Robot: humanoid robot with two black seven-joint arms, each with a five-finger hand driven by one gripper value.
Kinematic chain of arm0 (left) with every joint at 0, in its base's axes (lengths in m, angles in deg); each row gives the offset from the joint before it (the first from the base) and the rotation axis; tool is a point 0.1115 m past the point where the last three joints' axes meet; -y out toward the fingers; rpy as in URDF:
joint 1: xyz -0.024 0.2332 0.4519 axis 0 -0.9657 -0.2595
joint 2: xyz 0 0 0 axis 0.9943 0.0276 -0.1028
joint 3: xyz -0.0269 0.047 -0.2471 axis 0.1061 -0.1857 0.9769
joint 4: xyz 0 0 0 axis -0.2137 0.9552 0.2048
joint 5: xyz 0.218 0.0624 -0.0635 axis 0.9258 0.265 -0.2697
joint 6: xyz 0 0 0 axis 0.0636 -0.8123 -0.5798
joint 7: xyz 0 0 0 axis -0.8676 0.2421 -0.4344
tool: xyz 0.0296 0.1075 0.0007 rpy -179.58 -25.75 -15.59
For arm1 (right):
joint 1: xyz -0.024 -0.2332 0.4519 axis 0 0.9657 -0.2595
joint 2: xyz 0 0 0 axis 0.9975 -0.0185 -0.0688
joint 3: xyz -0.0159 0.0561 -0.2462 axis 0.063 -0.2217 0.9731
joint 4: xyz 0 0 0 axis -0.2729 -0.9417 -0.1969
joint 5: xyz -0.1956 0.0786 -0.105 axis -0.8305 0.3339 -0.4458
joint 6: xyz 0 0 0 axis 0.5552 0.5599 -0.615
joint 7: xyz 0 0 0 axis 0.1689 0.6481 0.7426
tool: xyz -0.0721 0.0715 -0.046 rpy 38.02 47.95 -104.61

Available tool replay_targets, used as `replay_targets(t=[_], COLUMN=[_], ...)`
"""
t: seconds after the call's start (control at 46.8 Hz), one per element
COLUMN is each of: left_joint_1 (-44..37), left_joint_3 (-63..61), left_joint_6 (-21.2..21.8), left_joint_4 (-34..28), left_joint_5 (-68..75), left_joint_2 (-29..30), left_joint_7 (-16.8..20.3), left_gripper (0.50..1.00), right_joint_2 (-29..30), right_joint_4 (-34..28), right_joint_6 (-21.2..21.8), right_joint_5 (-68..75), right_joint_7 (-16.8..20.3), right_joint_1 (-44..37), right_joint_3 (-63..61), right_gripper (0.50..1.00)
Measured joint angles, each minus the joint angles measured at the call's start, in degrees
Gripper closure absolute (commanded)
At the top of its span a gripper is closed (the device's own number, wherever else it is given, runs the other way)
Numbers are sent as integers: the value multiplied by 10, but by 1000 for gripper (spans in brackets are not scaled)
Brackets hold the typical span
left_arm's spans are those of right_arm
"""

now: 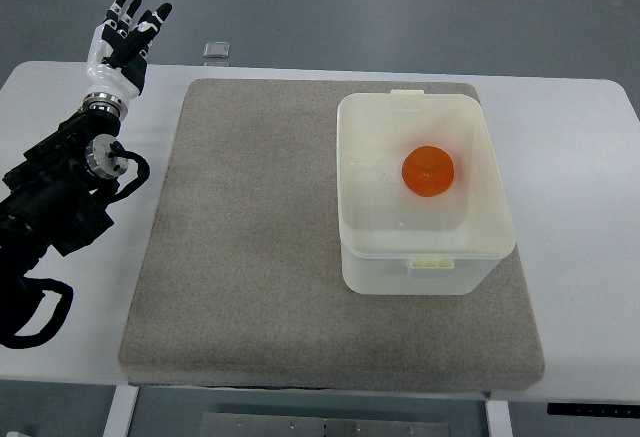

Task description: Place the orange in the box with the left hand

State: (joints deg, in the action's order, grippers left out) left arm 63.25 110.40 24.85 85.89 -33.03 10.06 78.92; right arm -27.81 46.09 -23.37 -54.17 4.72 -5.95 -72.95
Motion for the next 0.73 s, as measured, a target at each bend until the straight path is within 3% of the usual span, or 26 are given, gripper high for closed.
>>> replay_targets(t=[0.727], left_joint_1=[0], left_joint_3=[-3], left_joint_6=[4], left_joint_4=[0], left_joint_5=[2], left_joint_2=[-9], left_joint_7=[1], left_gripper=[510], right_joint_2=[0], right_joint_4=[0], right_joint_6=[0], right_joint_5=[1], right_joint_7=[0], right_joint_1=[0], right_joint_3=[-3], right_gripper=[574])
